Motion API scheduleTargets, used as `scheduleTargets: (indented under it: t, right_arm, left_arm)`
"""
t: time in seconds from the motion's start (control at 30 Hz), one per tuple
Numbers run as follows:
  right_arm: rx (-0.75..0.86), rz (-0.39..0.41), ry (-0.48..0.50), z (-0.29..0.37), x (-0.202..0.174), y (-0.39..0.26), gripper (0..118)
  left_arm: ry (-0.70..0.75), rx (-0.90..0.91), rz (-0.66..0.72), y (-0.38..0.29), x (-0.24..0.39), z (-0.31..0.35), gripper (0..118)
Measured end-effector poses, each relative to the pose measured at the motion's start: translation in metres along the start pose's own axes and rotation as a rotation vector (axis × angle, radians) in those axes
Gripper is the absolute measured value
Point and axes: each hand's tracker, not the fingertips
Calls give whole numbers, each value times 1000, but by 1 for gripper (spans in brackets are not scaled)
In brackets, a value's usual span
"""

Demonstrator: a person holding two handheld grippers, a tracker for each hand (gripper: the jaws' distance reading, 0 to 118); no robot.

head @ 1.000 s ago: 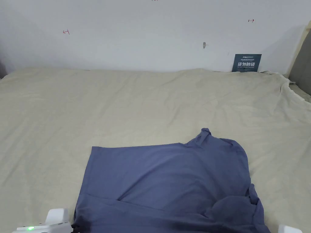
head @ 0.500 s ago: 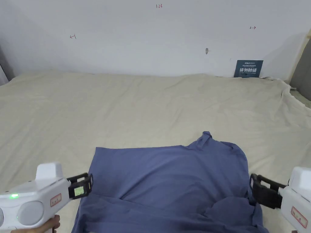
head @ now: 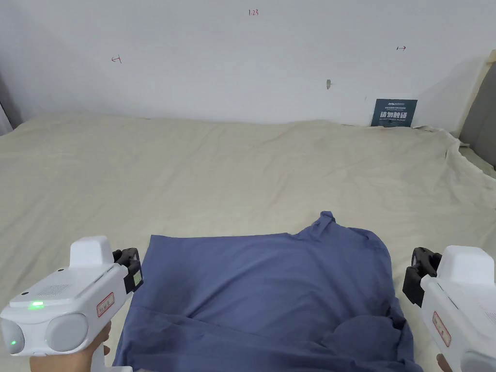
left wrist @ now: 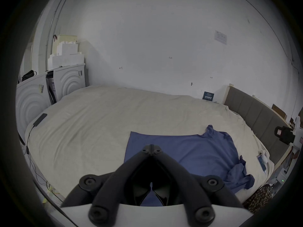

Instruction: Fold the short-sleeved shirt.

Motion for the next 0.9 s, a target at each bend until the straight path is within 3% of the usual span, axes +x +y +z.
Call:
scheduleTargets:
  t: [0.27,0.6,0.67,0.73,0.77,0.8,0.9]
  right_arm:
    - [-26,7,18,-29,-1,6,0]
    - [-69,26,5,-95,-3,15,0]
    - [-82,24,4,-110,-2,13,0]
    - [-101,28,-6,-125,-2,11,0]
    - [-108,29,-8,-131,-1,10,0]
    - [-114,28,-11,-138,-1,9,0]
    - [-136,28,-17,-155,0,5,0]
  left_arm:
    - [-33,-70,-27,24,-3,-57,0]
    - [-27,-281,-10,61,-41,-215,3]
    - [-31,-334,27,63,-49,-245,20]
    - [-38,-417,79,60,-60,-278,63]
    - [-26,-453,87,58,-61,-289,76]
    - [-11,-480,91,54,-62,-301,85]
    - [51,-499,49,38,-68,-330,87]
